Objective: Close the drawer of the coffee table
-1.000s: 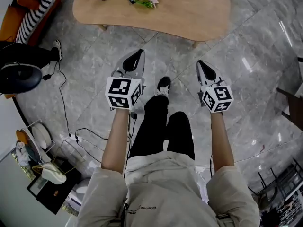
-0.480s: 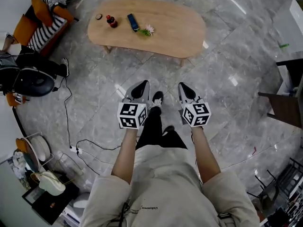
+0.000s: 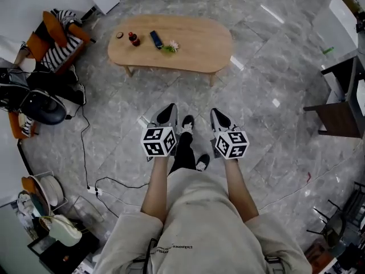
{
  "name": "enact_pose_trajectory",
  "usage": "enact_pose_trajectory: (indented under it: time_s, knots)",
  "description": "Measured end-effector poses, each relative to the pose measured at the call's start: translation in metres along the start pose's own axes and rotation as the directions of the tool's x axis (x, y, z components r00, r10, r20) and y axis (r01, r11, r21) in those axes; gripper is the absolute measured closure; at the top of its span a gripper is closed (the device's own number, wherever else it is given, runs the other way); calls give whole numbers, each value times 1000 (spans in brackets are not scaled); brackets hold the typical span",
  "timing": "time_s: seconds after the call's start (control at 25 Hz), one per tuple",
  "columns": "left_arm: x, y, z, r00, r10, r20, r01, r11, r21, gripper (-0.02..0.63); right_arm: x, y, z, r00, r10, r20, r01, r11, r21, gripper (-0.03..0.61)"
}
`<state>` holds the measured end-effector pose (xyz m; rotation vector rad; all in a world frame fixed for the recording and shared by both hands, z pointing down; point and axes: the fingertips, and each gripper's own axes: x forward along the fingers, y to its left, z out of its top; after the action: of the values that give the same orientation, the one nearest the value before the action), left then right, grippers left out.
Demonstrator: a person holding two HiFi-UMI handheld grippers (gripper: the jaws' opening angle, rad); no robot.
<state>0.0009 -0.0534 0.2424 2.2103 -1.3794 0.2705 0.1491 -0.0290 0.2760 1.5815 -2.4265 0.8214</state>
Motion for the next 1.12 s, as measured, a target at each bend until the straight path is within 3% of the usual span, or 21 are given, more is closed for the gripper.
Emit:
enact_pose_trajectory:
  time_s: [0.2,0.4,0.56,1.12]
  knots:
    - [-26,-18,5,1000,8,9,-9,993,114,604,-23,13,-7,1000,25,-7,-25,999,-48,563]
    - [-43,-36,-6,999,-30,33,28,998,48,604,-45,16,-5,1000,18,7,-17,993,-113,562]
    - [-55,-55,-11,998,-50,30,47,994,102,604,-61,19,-4,1000,16,25,-13,993,-118,563]
    - [-64,-84,-27,997,-75,11,72,981,180,604,-93,20,-8,999,11,52,-5,995,-104,562]
